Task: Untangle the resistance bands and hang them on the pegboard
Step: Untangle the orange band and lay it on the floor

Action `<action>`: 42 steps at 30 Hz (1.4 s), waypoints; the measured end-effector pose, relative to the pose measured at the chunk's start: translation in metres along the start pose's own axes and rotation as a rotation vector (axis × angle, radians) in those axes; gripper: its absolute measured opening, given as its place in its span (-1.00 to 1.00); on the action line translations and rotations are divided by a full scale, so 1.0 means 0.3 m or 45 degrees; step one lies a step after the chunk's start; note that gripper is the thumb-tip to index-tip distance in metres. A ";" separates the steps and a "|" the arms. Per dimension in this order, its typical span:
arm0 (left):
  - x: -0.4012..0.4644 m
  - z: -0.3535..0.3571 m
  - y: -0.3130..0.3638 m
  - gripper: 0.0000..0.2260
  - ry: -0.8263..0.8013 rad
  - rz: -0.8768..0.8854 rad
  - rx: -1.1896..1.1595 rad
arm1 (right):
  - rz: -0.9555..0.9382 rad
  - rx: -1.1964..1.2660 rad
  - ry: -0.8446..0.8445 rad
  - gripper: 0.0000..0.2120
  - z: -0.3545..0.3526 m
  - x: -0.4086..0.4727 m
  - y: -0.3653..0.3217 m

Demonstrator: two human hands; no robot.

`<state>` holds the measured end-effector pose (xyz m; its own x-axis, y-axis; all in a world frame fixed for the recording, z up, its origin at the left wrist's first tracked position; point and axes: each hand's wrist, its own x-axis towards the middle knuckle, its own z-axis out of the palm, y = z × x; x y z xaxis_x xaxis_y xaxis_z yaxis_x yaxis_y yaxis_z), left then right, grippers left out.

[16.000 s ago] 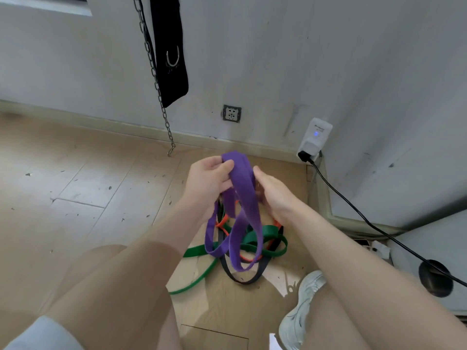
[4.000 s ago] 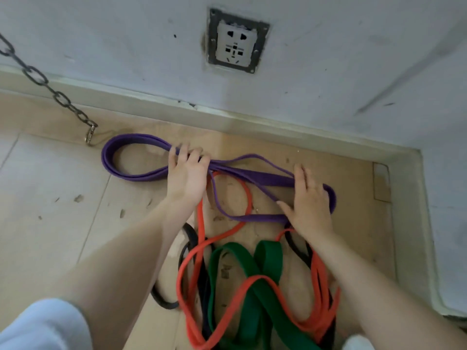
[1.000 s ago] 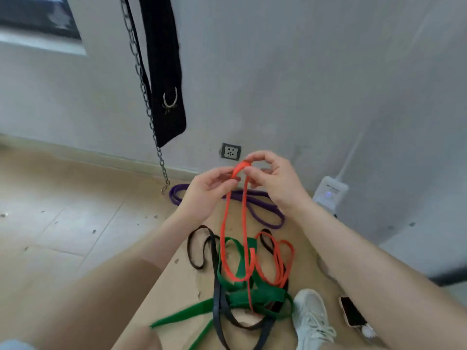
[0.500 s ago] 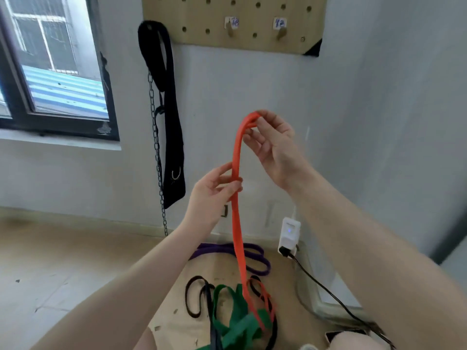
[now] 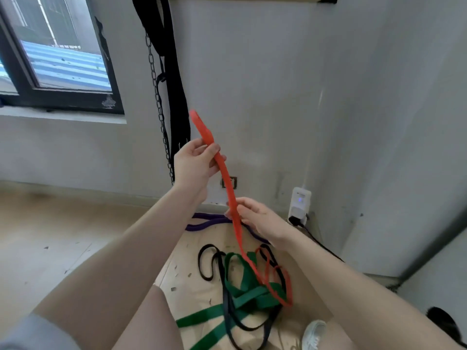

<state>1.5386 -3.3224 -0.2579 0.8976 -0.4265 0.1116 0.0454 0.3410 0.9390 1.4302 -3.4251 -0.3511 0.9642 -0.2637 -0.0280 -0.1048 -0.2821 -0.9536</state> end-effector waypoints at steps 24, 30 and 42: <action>0.027 -0.176 -0.244 -0.85 -0.265 0.071 0.233 | -0.081 0.408 0.644 -0.91 0.014 0.383 -0.346; 0.066 -0.148 -0.209 -0.83 -0.260 -0.126 0.130 | 0.174 0.217 0.561 -0.64 0.010 0.359 -0.200; 0.145 -0.144 -0.300 -0.84 0.138 -0.501 -0.398 | -0.025 -0.271 0.282 -0.77 0.046 0.147 0.123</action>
<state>1.5926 -3.3355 -0.3516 0.8258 -0.4891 -0.2807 0.5028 0.4132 0.7592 1.4721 -3.4345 -0.3916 0.8925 -0.4442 0.0781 -0.1580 -0.4701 -0.8684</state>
